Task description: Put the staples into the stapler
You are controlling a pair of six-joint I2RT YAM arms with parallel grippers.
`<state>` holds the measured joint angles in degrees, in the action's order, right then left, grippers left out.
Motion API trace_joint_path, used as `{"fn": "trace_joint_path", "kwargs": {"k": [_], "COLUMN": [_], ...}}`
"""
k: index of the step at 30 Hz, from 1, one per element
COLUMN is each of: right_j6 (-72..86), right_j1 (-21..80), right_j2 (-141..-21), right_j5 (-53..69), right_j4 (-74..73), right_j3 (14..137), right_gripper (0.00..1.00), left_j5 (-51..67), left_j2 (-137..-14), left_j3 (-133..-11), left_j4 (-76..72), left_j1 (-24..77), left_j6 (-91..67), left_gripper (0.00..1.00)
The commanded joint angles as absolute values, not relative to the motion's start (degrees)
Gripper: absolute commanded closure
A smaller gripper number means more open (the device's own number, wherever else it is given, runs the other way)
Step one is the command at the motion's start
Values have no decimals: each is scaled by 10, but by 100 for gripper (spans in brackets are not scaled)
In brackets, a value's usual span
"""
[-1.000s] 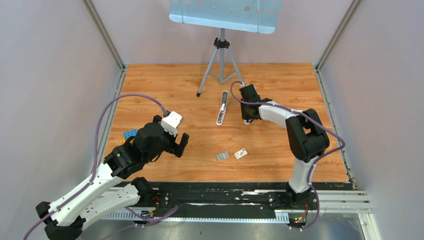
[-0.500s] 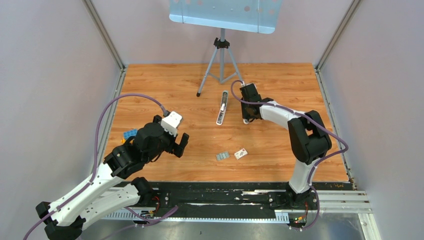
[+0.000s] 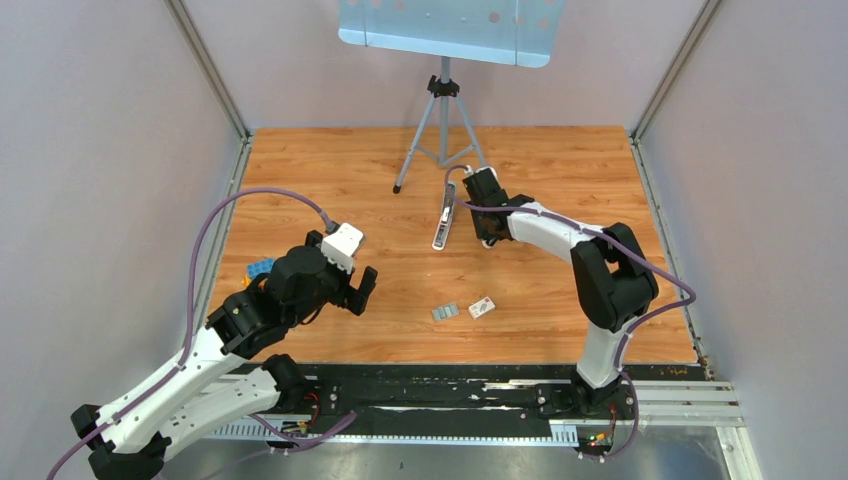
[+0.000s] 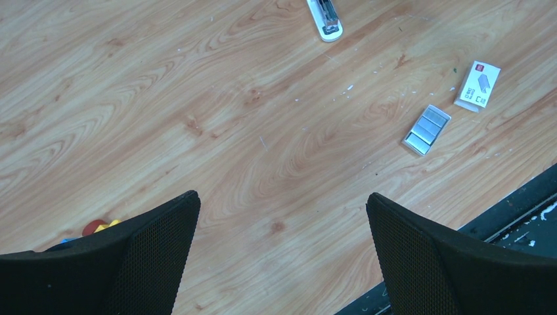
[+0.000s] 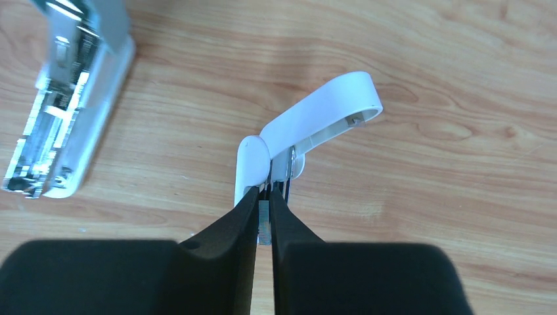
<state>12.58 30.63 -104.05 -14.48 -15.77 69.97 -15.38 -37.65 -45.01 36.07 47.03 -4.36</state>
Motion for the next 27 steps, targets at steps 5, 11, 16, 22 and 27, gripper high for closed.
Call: {"fn": "trace_joint_path", "kwargs": {"k": [5, 11, 16, 22, 27], "right_j6": [79, 61, 63, 61, 61], "right_j1": [364, 389, 394, 398, 398], "right_j2": [-1073, -1101, -1117, -1120, -1115], "right_j5": [-263, -312, -321, -309, -304], "right_j4": [-217, -243, -250, -252, -252], "right_j3": [768, 791, 789, 787, 780], "right_gripper": [88, 87, 87, 86, 82], "left_j5": [-145, -144, -143, -140, -135], "left_j2": [-369, -367, -367, -369, -369], "left_j3": [-445, -443, -443, -443, -443], "left_j4": [352, 351, 351, 349, 349], "left_j1": [472, 472, 472, 472, 472], "left_j6": [-35, -35, -35, -34, -34], "left_gripper": [0, 0, 0, 0, 0]}}
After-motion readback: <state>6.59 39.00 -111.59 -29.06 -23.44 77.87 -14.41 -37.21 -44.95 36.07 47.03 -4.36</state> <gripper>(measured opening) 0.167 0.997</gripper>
